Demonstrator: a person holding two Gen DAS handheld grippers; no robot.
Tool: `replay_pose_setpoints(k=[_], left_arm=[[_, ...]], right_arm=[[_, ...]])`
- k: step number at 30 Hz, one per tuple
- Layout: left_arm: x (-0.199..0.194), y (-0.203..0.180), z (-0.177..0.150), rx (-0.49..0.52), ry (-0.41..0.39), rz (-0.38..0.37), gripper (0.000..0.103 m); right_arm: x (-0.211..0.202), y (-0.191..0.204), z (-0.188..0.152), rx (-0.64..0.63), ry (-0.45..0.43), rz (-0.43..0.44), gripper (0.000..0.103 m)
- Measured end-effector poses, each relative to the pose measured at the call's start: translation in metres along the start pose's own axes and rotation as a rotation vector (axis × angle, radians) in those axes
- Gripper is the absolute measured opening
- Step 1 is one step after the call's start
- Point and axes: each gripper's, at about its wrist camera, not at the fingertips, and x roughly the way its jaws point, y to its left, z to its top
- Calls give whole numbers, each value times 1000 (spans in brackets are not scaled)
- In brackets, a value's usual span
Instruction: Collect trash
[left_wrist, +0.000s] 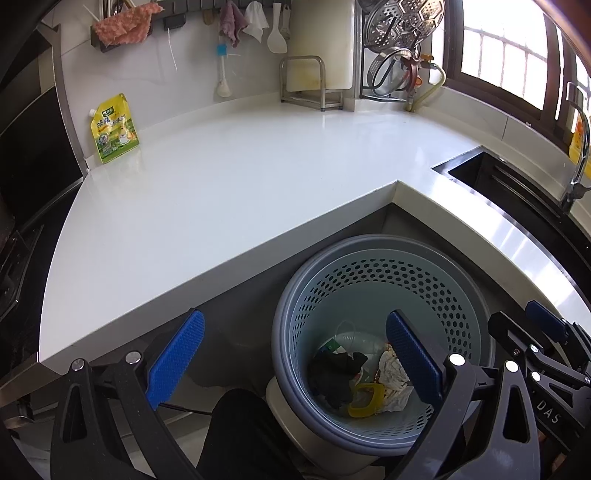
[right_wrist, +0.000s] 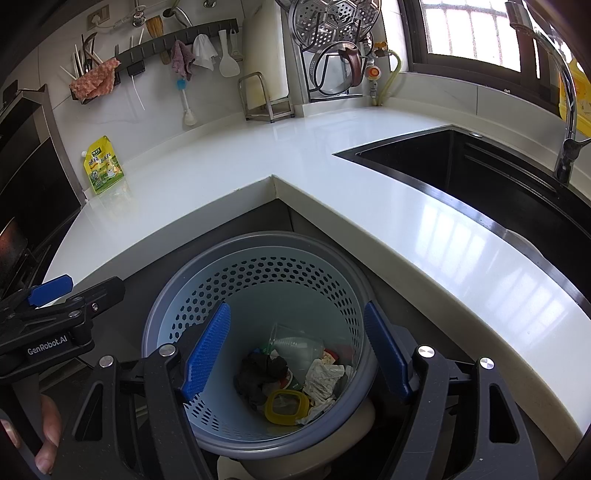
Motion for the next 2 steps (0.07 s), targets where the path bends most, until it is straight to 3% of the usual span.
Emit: replay_pose_setpoints(k=[2], left_arm=[[0,1,0,-2,2,-1,97]], right_arm=[[0,0,0,0,-1,0,72]])
